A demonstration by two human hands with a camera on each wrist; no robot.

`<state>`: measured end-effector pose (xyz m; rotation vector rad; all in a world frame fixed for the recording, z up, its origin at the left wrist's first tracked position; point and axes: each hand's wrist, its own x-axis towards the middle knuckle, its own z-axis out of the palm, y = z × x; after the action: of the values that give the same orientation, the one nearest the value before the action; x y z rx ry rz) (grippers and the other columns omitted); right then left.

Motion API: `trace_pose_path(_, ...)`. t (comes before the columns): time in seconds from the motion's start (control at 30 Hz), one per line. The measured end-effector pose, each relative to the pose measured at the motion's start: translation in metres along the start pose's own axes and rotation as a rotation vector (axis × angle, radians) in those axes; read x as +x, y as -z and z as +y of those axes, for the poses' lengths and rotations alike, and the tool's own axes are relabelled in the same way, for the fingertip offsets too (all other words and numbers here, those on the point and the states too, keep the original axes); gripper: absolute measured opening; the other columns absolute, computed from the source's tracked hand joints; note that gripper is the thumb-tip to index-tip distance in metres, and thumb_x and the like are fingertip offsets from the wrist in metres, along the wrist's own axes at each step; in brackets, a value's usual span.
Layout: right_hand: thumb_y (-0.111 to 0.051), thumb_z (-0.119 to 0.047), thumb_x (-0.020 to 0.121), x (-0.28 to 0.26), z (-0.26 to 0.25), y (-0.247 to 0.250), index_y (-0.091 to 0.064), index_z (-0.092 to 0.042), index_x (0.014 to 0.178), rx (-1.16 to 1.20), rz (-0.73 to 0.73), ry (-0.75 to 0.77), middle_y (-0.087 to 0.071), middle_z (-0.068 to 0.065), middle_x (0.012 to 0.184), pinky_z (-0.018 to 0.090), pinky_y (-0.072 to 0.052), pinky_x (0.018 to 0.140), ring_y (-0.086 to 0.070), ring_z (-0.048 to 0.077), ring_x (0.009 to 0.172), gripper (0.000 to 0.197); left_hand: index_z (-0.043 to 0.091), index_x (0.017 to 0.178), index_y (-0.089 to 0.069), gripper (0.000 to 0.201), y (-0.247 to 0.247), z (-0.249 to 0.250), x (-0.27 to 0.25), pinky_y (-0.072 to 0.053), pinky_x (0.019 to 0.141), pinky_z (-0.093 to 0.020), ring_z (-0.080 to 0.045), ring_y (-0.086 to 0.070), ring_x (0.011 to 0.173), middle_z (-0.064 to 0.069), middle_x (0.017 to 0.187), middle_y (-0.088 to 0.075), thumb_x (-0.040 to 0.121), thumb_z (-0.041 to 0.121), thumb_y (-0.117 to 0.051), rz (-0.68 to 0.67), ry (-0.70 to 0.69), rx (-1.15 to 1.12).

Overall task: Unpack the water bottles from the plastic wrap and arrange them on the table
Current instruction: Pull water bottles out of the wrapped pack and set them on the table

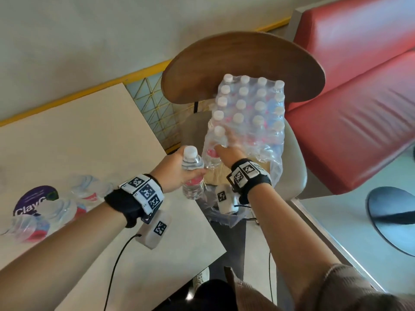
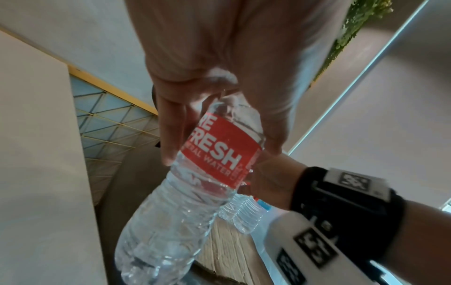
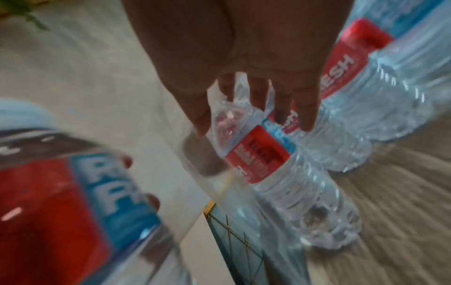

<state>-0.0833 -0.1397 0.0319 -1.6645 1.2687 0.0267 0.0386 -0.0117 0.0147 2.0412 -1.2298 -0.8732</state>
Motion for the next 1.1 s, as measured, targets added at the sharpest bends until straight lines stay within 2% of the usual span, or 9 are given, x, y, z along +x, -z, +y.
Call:
trace_pose_path(0.1, -0.053, -0.029, 0.090, 0.000, -0.001, -0.002, -0.034, -0.018, 0.143, 0.140, -0.026, -0.121, -0.047, 0.012, 0.138, 0.034, -0.037, 0.088, -0.048, 0.029, 0.122, 0.057, 0.025, 0.116, -0.050, 0.050, 0.004, -0.010, -0.012, -0.042, 0.081, -0.023, -0.012, -0.060, 0.093, 0.006, 0.101, -0.064, 0.076, 0.040, -0.075, 0.040, 0.024, -0.012)
trace_pose_path(0.23, -0.052, -0.029, 0.093, -0.005, 0.008, -0.007, -0.040, -0.014, 0.138, 0.151, 0.107, -0.003, -0.058, 0.013, 0.117, 0.020, -0.037, 0.069, -0.055, 0.017, 0.081, 0.048, 0.026, 0.115, -0.050, 0.049, 0.007, -0.023, -0.017, -0.044, 0.083, -0.024, -0.012, -0.060, 0.094, 0.006, 0.102, -0.064, 0.076, 0.041, -0.075, 0.063, 0.046, -0.010)
trace_pose_path(0.33, -0.060, -0.029, 0.091, -0.017, 0.019, -0.011, -0.044, -0.012, 0.135, 0.222, 0.195, 0.094, -0.060, 0.009, 0.114, 0.021, -0.037, 0.075, -0.058, 0.020, 0.094, 0.050, 0.026, 0.116, -0.049, 0.050, 0.009, -0.027, -0.019, -0.044, 0.085, -0.027, -0.014, -0.059, 0.095, 0.005, 0.103, -0.062, 0.076, 0.041, -0.074, 0.072, 0.055, -0.020)
trace_pose_path(0.47, -0.069, -0.024, 0.083, -0.035, 0.044, -0.021, -0.055, -0.030, 0.113, 0.154, 0.217, 0.247, -0.063, -0.002, 0.103, 0.022, -0.045, 0.071, -0.057, 0.012, 0.080, 0.034, 0.025, 0.116, -0.048, 0.050, 0.013, -0.027, -0.032, -0.042, 0.086, -0.025, -0.014, -0.058, 0.098, 0.005, 0.104, -0.061, 0.076, 0.037, -0.076, 0.086, 0.072, -0.051)
trace_pose_path(0.6, -0.073, -0.025, 0.079, -0.054, 0.056, -0.036, -0.053, -0.037, 0.104, -0.029, 0.035, 0.335, -0.065, -0.004, 0.097, 0.038, -0.056, 0.077, -0.064, 0.021, 0.086, 0.033, 0.026, 0.115, -0.049, 0.051, 0.020, -0.044, -0.065, -0.046, 0.088, -0.028, -0.015, -0.059, 0.097, 0.005, 0.104, -0.062, 0.074, 0.037, -0.078, 0.071, 0.136, -0.071)
trace_pose_path(0.77, -0.070, -0.030, 0.081, -0.076, 0.023, -0.086, -0.052, -0.033, 0.109, -0.188, -0.194, 0.520, -0.061, -0.009, 0.104, 0.016, -0.042, 0.071, -0.057, 0.011, 0.091, 0.033, 0.032, 0.114, -0.049, 0.053, 0.035, -0.085, -0.129, -0.048, 0.093, -0.035, -0.015, -0.059, 0.104, 0.008, 0.108, -0.062, 0.071, 0.042, -0.078, 0.133, 0.257, -0.083)
trace_pose_path(0.9, -0.072, -0.028, 0.079, -0.088, -0.006, -0.145, -0.053, -0.029, 0.111, -0.273, -0.375, 0.652, -0.061, 0.000, 0.111, 0.026, -0.044, 0.084, -0.057, 0.019, 0.098, 0.037, 0.029, 0.117, -0.049, 0.054, 0.048, -0.111, -0.188, -0.043, 0.088, -0.027, -0.013, -0.055, 0.105, 0.009, 0.112, -0.060, 0.073, 0.038, -0.078, 0.307, 0.354, -0.097)
trace_pose_path(1.03, -0.070, -0.021, 0.081, -0.103, -0.030, -0.198, -0.055, -0.019, 0.116, -0.319, -0.567, 0.759, -0.060, 0.001, 0.117, 0.020, -0.035, 0.083, -0.053, 0.018, 0.104, 0.038, 0.025, 0.113, -0.050, 0.050, 0.055, -0.132, -0.239, -0.037, 0.078, -0.021, -0.016, -0.055, 0.099, 0.005, 0.106, -0.060, 0.073, 0.030, -0.080, 0.482, 0.494, -0.155)
trace_pose_path(1.1, -0.069, -0.022, 0.083, -0.107, -0.040, -0.222, -0.052, -0.019, 0.119, -0.350, -0.645, 0.771, -0.059, 0.005, 0.117, 0.027, -0.039, 0.088, -0.053, 0.022, 0.104, 0.040, 0.022, 0.113, -0.051, 0.050, 0.060, -0.144, -0.252, -0.039, 0.077, -0.023, -0.020, -0.056, 0.097, 0.002, 0.104, -0.061, 0.073, 0.027, -0.080, 0.565, 0.548, -0.193)
